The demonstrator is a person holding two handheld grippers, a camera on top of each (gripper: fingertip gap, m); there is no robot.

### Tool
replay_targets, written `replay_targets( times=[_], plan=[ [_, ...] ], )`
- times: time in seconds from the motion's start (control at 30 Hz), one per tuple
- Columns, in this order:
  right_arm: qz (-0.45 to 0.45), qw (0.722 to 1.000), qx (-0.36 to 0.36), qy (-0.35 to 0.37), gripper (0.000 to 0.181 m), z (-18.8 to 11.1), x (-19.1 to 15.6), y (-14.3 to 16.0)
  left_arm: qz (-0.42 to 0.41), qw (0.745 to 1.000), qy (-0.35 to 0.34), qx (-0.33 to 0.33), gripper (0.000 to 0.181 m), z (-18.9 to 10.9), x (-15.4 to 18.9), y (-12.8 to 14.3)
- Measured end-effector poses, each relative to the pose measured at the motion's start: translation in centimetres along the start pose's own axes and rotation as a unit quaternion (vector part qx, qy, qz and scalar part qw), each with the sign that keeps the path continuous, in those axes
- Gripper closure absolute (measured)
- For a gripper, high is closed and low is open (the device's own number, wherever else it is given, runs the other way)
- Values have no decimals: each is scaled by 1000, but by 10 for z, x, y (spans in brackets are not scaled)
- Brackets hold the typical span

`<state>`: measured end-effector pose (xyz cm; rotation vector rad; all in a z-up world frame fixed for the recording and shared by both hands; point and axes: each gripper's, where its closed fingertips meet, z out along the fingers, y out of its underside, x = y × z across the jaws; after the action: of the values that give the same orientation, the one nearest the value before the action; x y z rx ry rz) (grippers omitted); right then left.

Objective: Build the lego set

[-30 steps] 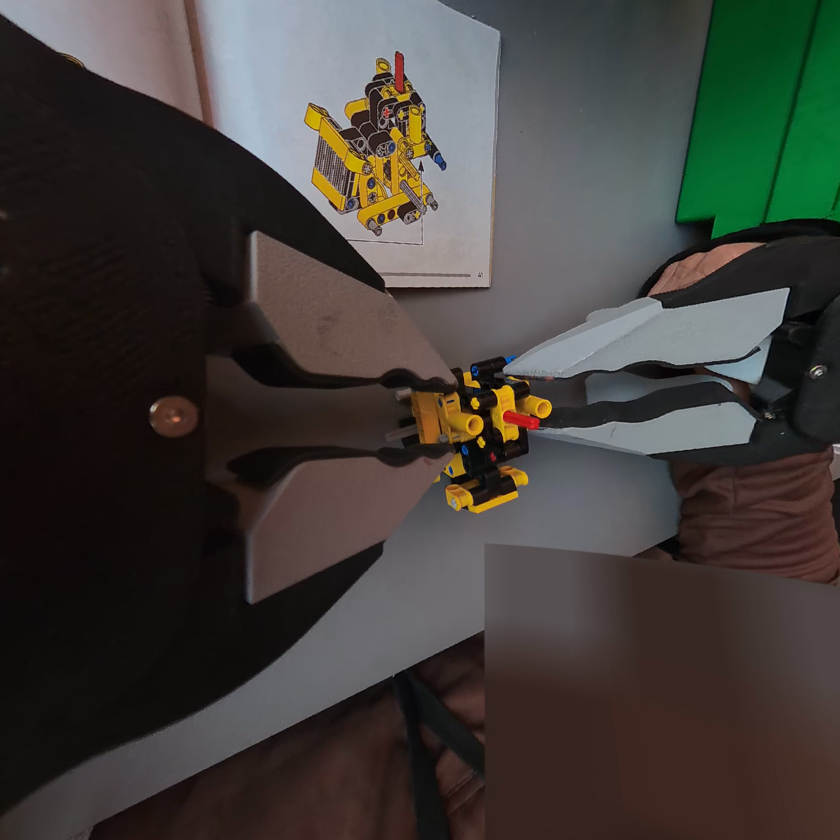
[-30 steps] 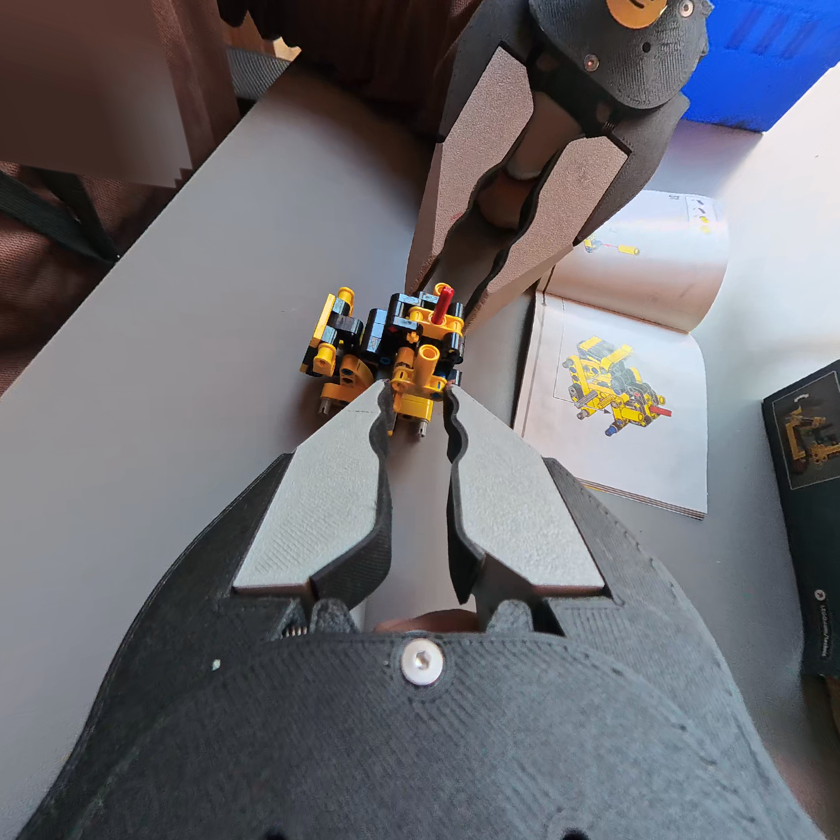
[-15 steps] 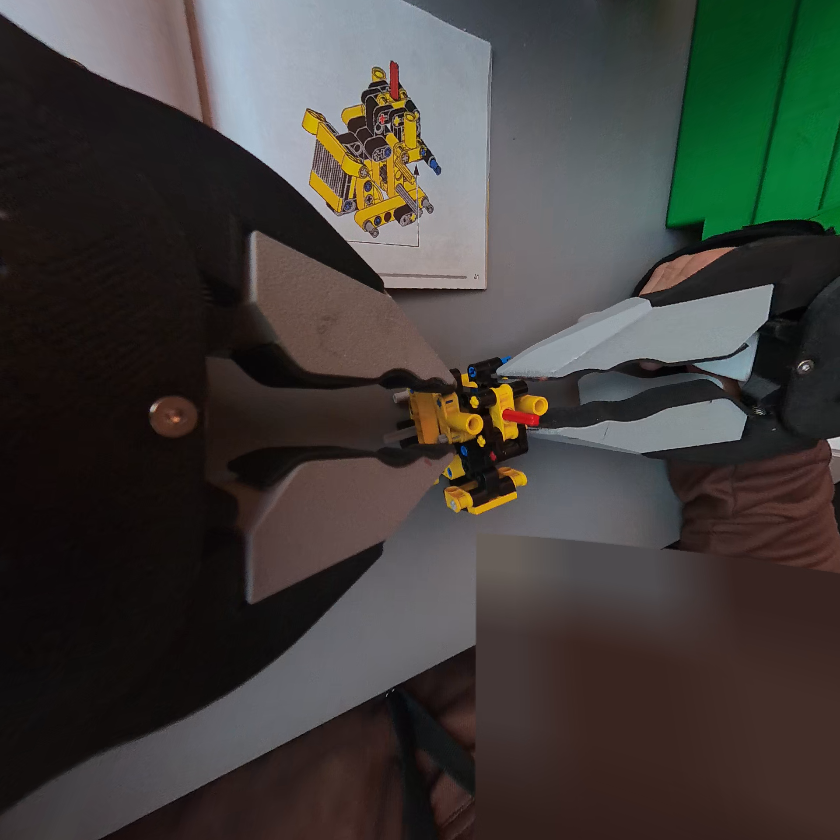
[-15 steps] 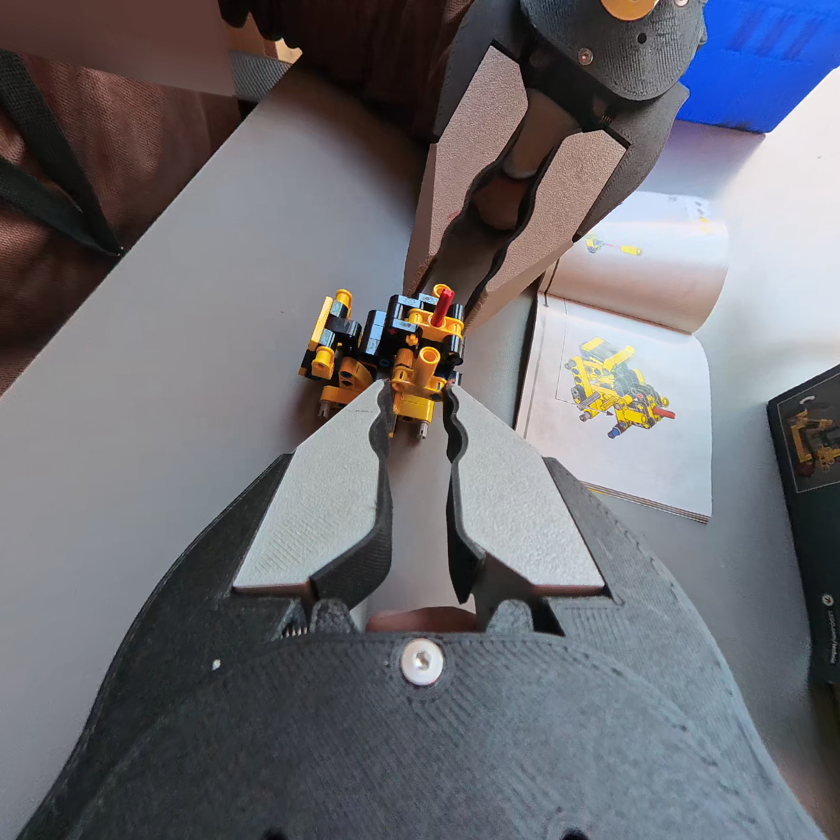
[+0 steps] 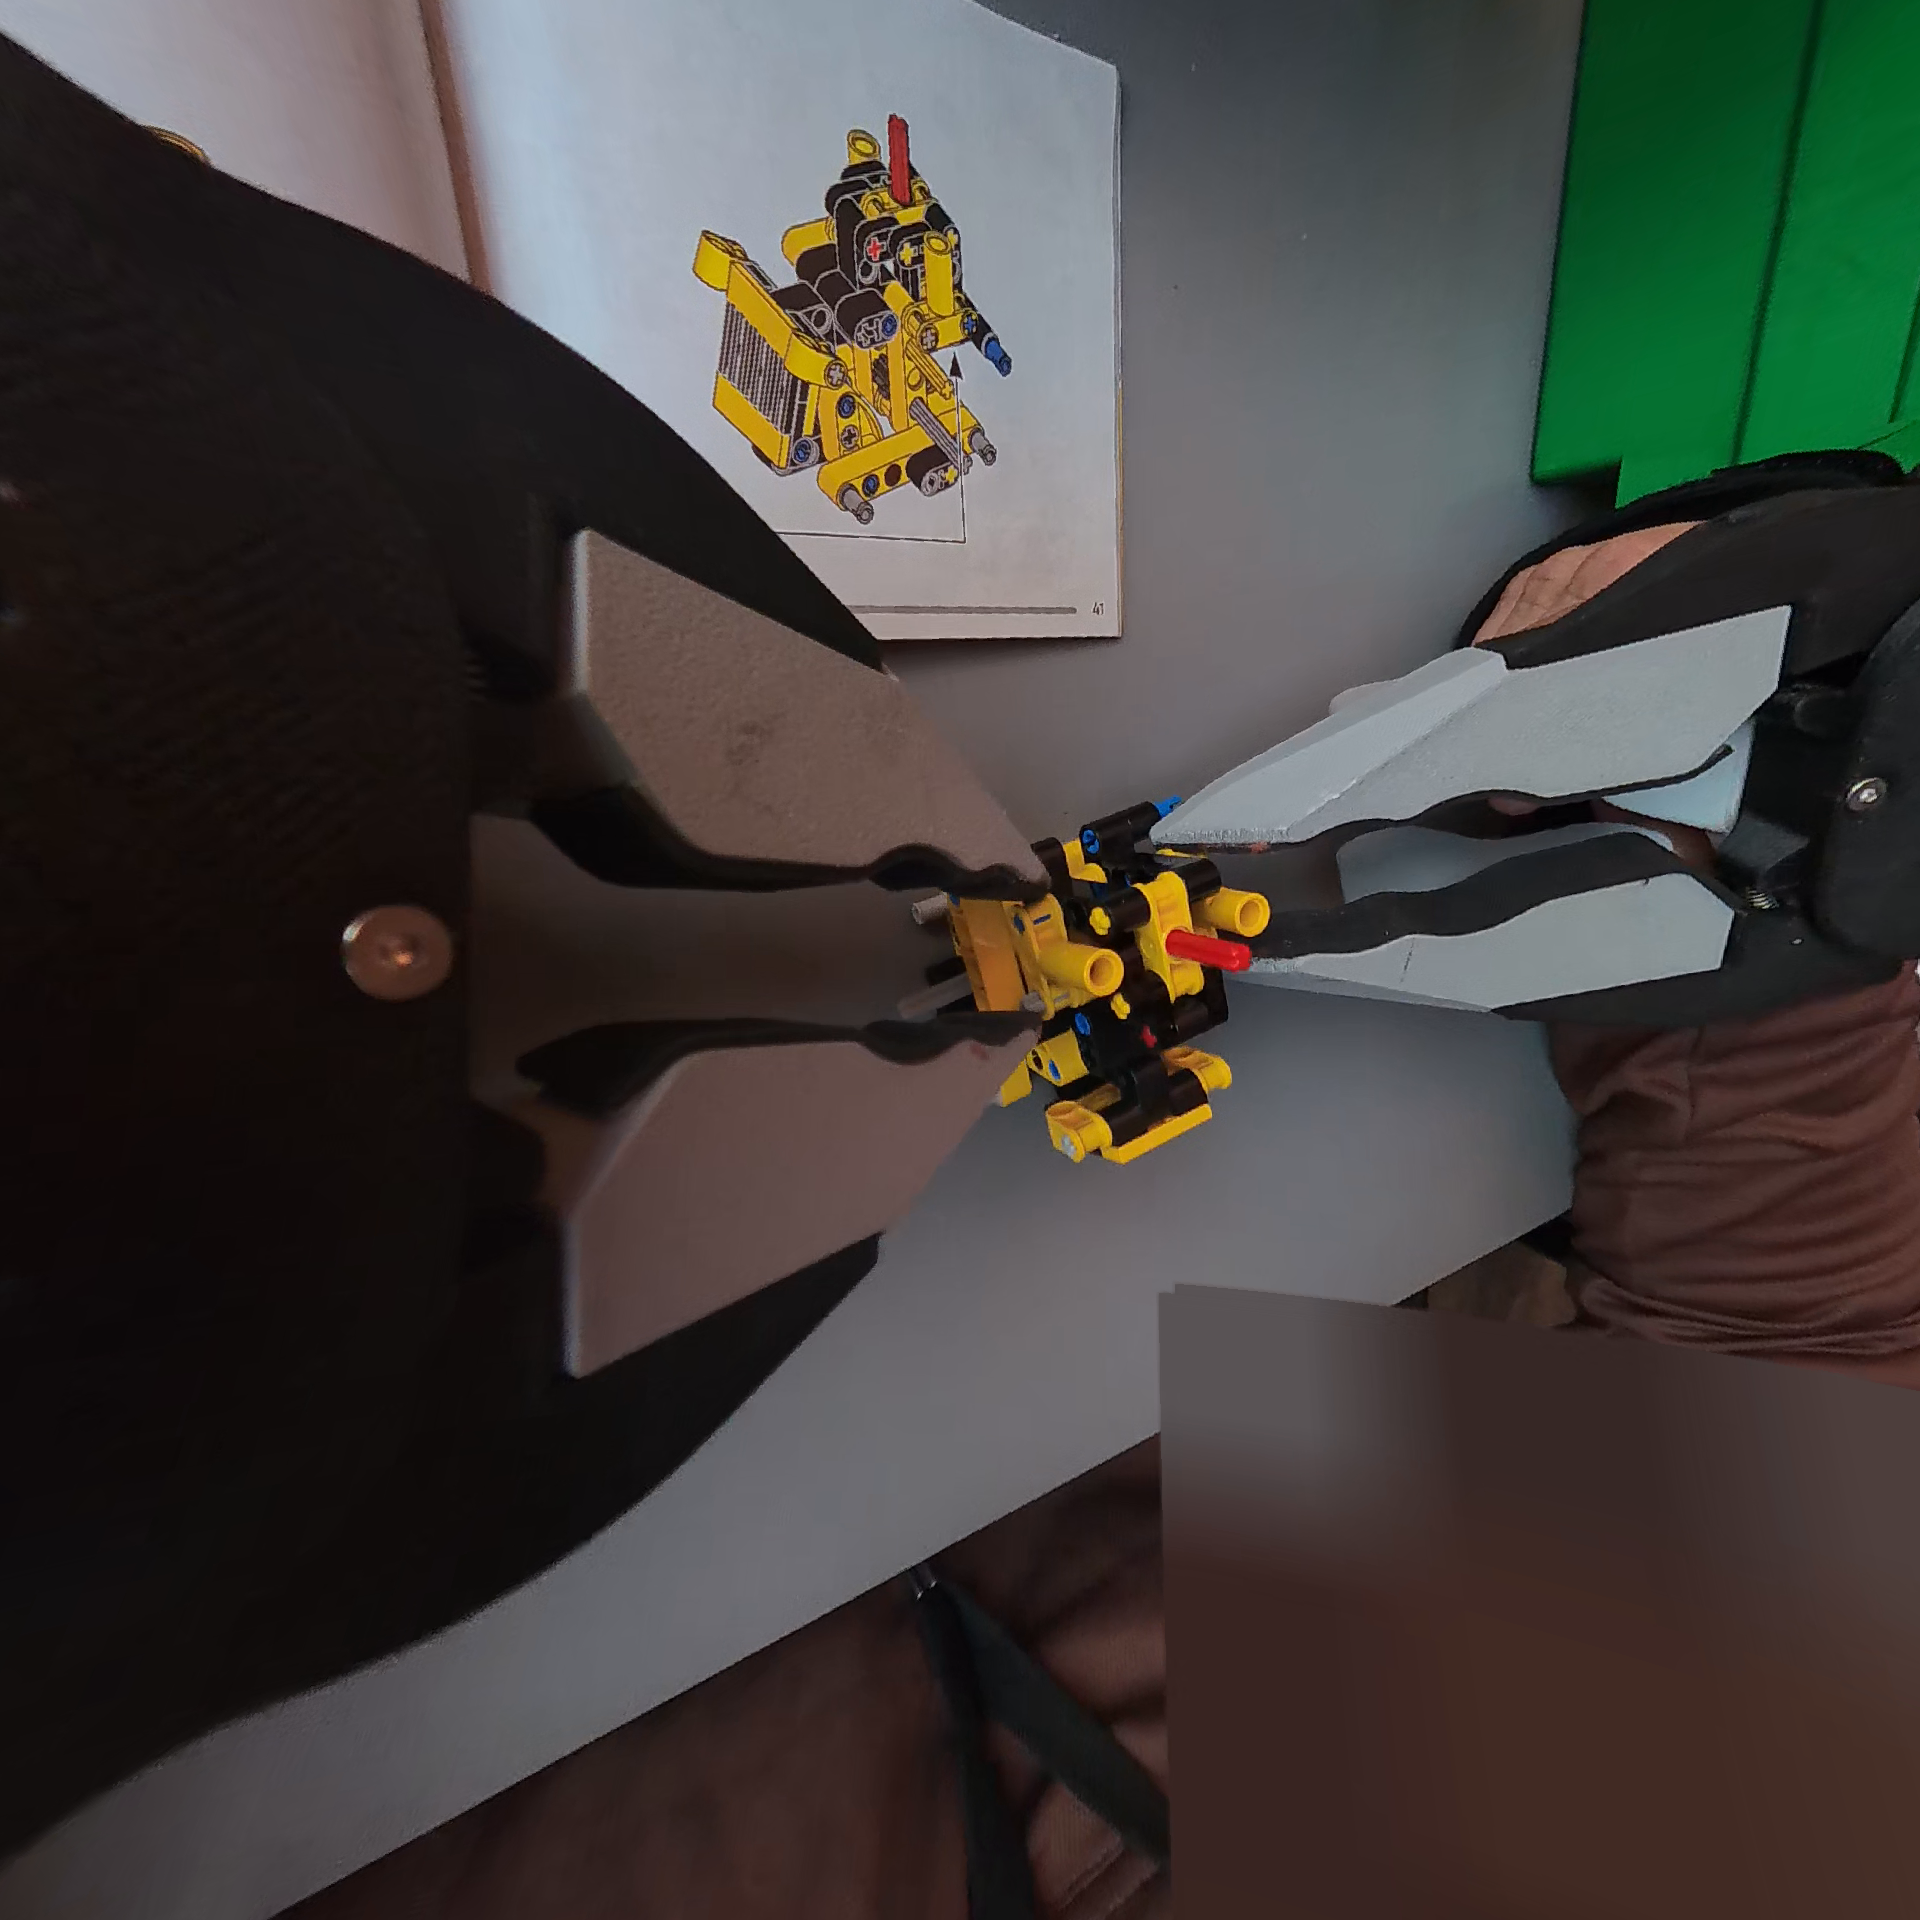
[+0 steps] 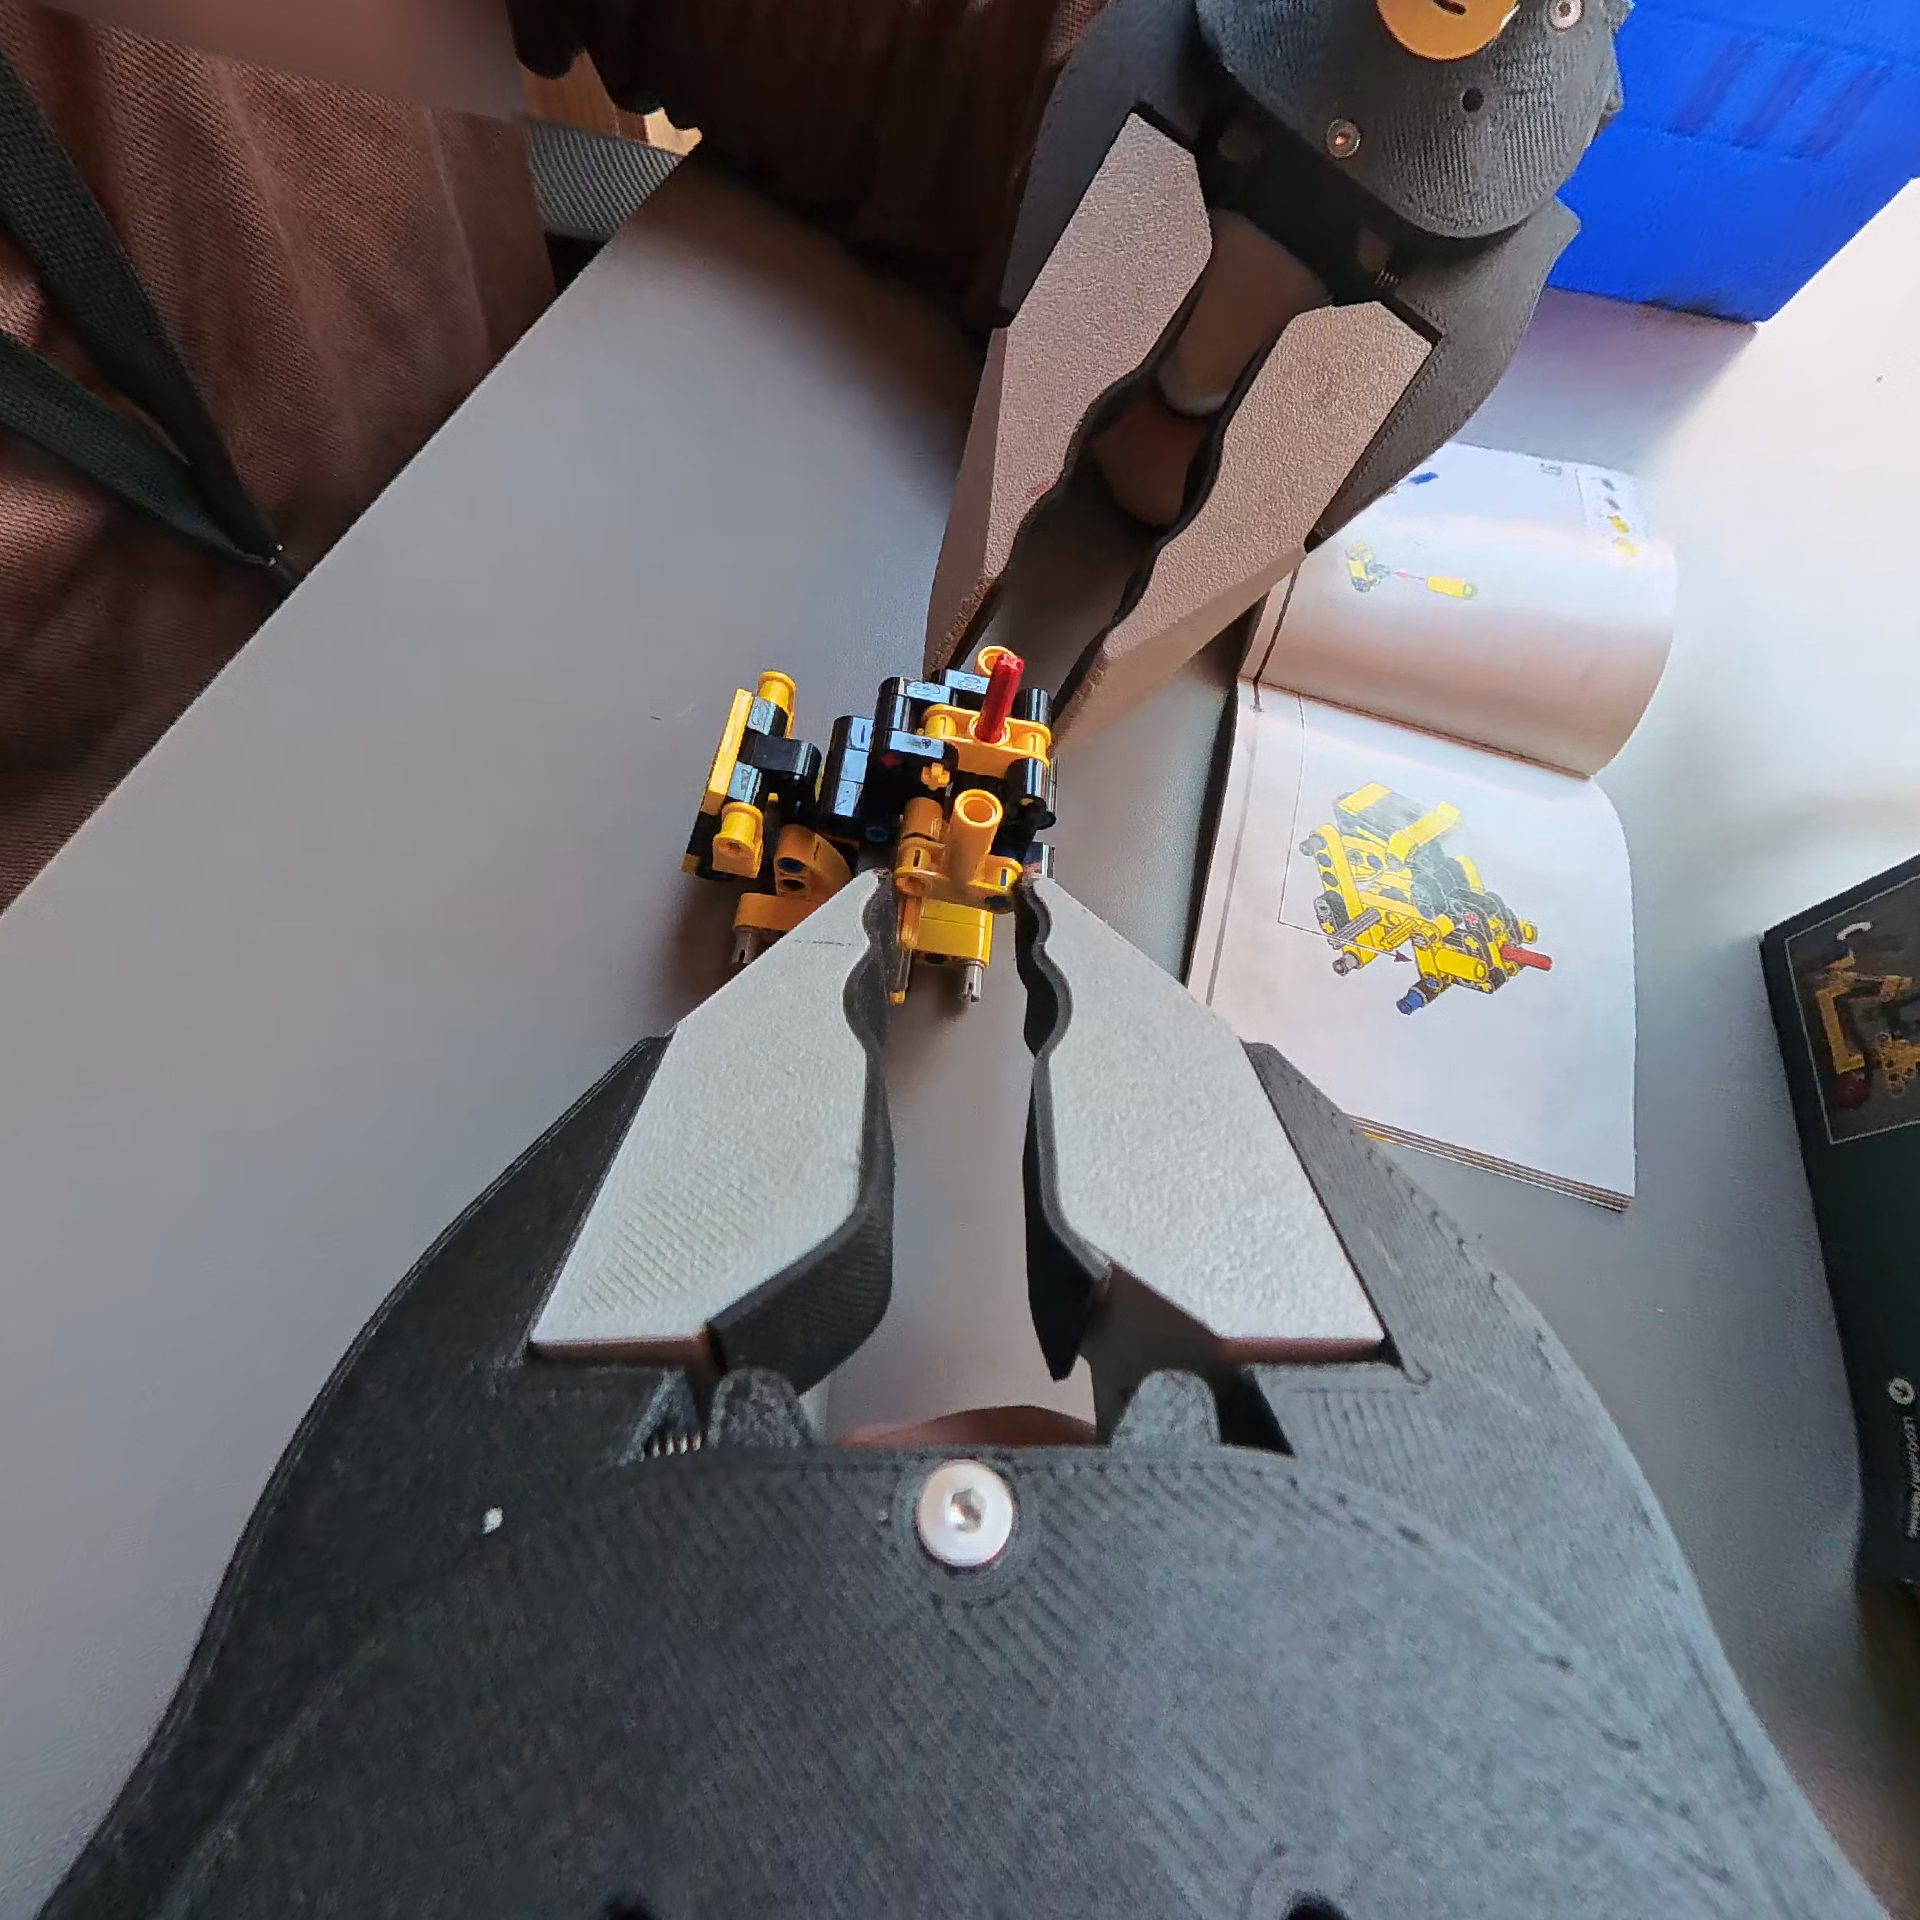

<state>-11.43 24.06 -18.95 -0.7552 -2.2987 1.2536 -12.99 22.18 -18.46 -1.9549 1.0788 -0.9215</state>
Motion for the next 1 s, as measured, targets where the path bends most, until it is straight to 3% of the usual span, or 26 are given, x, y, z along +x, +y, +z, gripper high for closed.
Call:
replay_targets(
  times=[0.3, 0.47, 1.0],
  plan=[
    [2, 1000, 0, -2, 161, 0, 0, 0, 2, 1000, -2, -2, 170, -1, -2, 1],
    [3, 1000, 0, -1, 161, 0, 0, 0, 7, 1000, 6, -1, 161, -2, 2, 2],
    [1, 1000, -1, -8, 161, 1, -3, -1, 29, 1000, -8, -5, 164, 1, 4, 2]
  ],
)
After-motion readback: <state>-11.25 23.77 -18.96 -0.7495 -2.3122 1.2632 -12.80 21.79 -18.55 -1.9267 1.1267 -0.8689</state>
